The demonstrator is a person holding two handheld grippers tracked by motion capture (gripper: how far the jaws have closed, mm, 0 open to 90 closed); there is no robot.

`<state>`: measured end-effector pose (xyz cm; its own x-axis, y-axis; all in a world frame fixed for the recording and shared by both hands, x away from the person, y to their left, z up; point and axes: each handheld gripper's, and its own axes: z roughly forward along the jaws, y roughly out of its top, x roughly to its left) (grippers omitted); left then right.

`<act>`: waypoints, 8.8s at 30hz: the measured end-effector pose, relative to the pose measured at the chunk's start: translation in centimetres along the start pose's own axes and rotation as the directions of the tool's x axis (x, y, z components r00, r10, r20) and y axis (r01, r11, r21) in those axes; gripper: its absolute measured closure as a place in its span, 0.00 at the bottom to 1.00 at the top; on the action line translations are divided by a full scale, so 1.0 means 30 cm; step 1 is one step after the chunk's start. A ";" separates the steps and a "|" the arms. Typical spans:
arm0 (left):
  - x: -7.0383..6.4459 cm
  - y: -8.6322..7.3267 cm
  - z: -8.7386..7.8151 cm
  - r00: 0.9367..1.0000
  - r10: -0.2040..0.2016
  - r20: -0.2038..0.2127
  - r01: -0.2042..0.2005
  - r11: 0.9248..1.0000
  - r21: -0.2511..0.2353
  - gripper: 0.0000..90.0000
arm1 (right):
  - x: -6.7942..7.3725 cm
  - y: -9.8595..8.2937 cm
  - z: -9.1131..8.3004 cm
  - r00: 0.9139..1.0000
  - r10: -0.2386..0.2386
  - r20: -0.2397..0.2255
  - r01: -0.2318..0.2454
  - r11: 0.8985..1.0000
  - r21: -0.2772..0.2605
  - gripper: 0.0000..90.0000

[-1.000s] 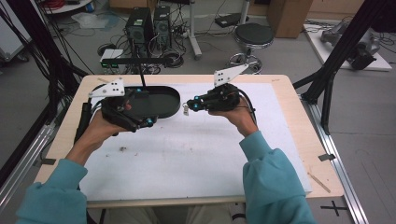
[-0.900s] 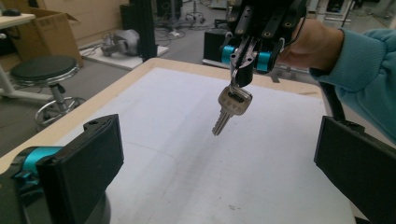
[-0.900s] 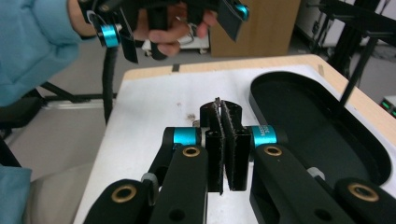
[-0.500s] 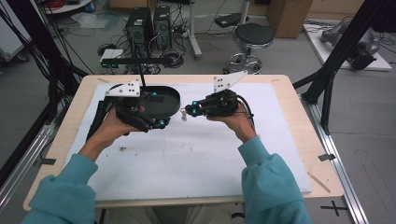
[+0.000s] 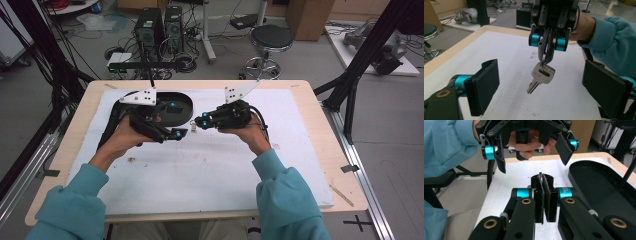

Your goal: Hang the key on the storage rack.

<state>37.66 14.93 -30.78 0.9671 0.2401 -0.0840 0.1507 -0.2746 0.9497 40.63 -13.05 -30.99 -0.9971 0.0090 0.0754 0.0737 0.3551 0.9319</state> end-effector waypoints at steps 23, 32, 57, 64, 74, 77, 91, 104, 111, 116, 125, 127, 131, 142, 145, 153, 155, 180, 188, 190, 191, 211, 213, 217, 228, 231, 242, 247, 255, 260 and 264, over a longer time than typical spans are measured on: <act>-0.004 0.037 0.027 0.996 0.055 0.075 -0.059 0.997 0.046 0.62 | 0.000 0.000 -0.004 1.000 -0.009 -0.019 0.008 1.000 -0.012 0.98; -0.001 0.035 0.023 0.997 0.046 0.068 -0.051 0.997 0.060 0.75 | 0.001 0.001 -0.004 1.000 -0.010 -0.021 0.009 1.000 -0.019 0.98; 0.003 0.033 0.022 0.998 0.024 0.059 -0.029 0.996 0.085 0.95 | 0.002 0.001 0.007 1.000 -0.005 -0.030 0.004 1.000 -0.018 0.98; 0.002 0.034 0.021 0.998 0.033 0.055 -0.038 0.995 0.092 0.97 | -0.003 0.000 0.011 0.999 -0.013 -0.034 0.012 1.000 -0.028 0.98; -0.001 0.035 0.018 0.997 0.047 0.056 -0.052 0.994 0.100 0.98 | -0.001 -0.002 0.010 0.999 -0.013 -0.036 0.012 1.000 -0.028 0.97; -0.003 0.033 0.023 0.998 0.050 0.041 -0.054 0.992 0.116 0.98 | -0.005 -0.003 0.007 0.999 -0.008 -0.035 0.005 0.998 -0.069 0.67; 0.024 0.059 -0.039 0.997 0.033 -0.069 -0.025 0.994 0.108 0.98 | 0.039 -0.059 -0.088 0.948 0.072 0.311 -0.033 0.991 -0.128 0.00; 0.140 0.149 -0.163 0.978 0.020 -0.209 0.011 0.989 0.147 0.98 | 0.138 -0.229 -0.238 0.849 0.131 0.512 -0.044 0.983 -0.179 0.00; 0.217 0.171 -0.219 0.960 0.012 -0.281 0.028 0.990 0.136 0.98 | 0.176 -0.329 -0.282 0.808 0.170 0.564 -0.063 0.977 -0.203 0.00; 0.258 0.177 -0.239 0.948 0.000 -0.318 0.047 0.989 0.137 0.98 | 0.197 -0.392 -0.303 0.782 0.190 0.593 -0.076 0.974 -0.212 0.00; 0.332 0.182 -0.231 0.930 -0.007 -0.368 0.076 0.982 0.174 0.98 | 0.216 -0.471 -0.310 0.741 0.197 0.642 -0.072 0.974 -0.215 0.00; 0.348 0.177 -0.227 0.925 -0.015 -0.381 0.091 0.979 0.181 0.98 | 0.219 -0.488 -0.313 0.735 0.205 0.647 -0.070 0.971 -0.228 0.00; 0.376 0.164 -0.220 0.915 -0.027 -0.402 0.112 0.976 0.189 0.98 | 0.229 -0.516 -0.322 0.722 0.224 0.654 -0.067 0.964 -0.257 0.00; 0.431 0.141 -0.189 0.896 -0.034 -0.442 0.142 0.967 0.212 0.98 | 0.252 -0.573 -0.337 0.716 0.229 0.660 -0.039 0.957 -0.289 0.00; 0.442 0.131 -0.178 0.890 -0.037 -0.454 0.154 0.963 0.223 0.98 | 0.263 -0.588 -0.340 0.713 0.220 0.666 -0.021 0.956 -0.294 0.00; 0.459 0.119 -0.167 0.877 -0.042 -0.478 0.172 0.958 0.230 0.98 | 0.267 -0.607 -0.345 0.690 0.221 0.689 0.001 0.952 -0.306 0.00; 0.461 0.118 -0.165 0.873 -0.042 -0.485 0.177 0.956 0.236 0.98 | 0.264 -0.614 -0.344 0.683 0.219 0.697 0.005 0.953 -0.304 0.00; 0.475 0.112 -0.129 0.823 -0.072 -0.564 0.241 0.943 0.231 0.98 | 0.256 -0.645 -0.341 0.659 0.221 0.719 0.000 0.956 -0.294 0.00; 0.481 0.115 -0.118 0.808 -0.099 -0.581 0.268 0.940 0.212 0.98 | 0.256 -0.648 -0.343 0.659 0.232 0.716 -0.007 0.953 -0.302 0.00; 0.481 0.115 -0.117 0.805 -0.106 -0.584 0.273 0.939 0.207 0.98 | 0.255 -0.648 -0.343 0.661 0.234 0.713 -0.010 0.953 -0.304 0.00; 0.481 0.115 -0.116 0.802 -0.103 -0.588 0.273 0.939 0.208 0.98 | 0.255 -0.648 -0.343 0.661 0.234 0.713 -0.010 0.953 -0.303 0.00; 0.493 0.107 -0.116 0.785 -0.115 -0.609 0.301 0.930 0.212 0.98 | 0.256 -0.648 -0.343 0.658 0.241 0.713 -0.014 0.951 -0.309 0.00; 0.494 0.106 -0.117 0.784 -0.116 -0.610 0.302 0.930 0.212 0.98 | 0.256 -0.648 -0.343 0.658 0.241 0.714 -0.014 0.951 -0.309 0.00; 0.497 0.105 -0.118 0.782 -0.116 -0.612 0.301 0.930 0.208 0.98 | 0.256 -0.649 -0.343 0.658 0.241 0.714 -0.013 0.951 -0.309 0.00; 0.504 0.102 -0.128 0.782 -0.124 -0.611 0.303 0.932 0.199 0.98 | 0.255 -0.649 -0.343 0.657 0.242 0.714 -0.014 0.951 -0.310 0.00; 0.505 0.101 -0.129 0.782 -0.126 -0.610 0.303 0.932 0.197 0.98 | 0.254 -0.649 -0.344 0.656 0.238 0.716 -0.010 0.951 -0.308 0.00; 0.523 0.099 -0.131 0.779 -0.147 -0.610 0.312 0.934 0.174 0.98 | 0.256 -0.649 -0.342 0.651 0.243 0.719 -0.014 0.951 -0.308 0.00; 0.535 0.100 -0.129 0.773 -0.143 -0.617 0.315 0.933 0.177 0.98 | 0.256 -0.648 -0.342 0.649 0.243 0.721 -0.014 0.951 -0.308 0.00; 0.543 0.091 -0.129 0.752 -0.141 -0.644 0.330 0.926 0.182 0.92 | 0.257 -0.649 -0.342 0.648 0.245 0.721 -0.017 0.951 -0.307 0.00; 0.540 0.098 -0.148 0.734 -0.166 -0.658 0.330 0.935 0.132 0.82 | 0.257 -0.648 -0.342 0.647 0.241 0.724 -0.014 0.953 -0.304 0.00; 0.525 0.106 -0.162 0.724 -0.123 -0.679 0.291 0.946 0.139 0.72 | 0.257 -0.649 -0.342 0.646 0.238 0.725 -0.012 0.953 -0.303 0.01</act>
<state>52.37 22.35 -27.62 0.5426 0.8395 0.0271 0.4529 -0.3196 0.8323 31.70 -29.48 -44.91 -0.6404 0.7679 0.0138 0.0876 0.0551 0.9946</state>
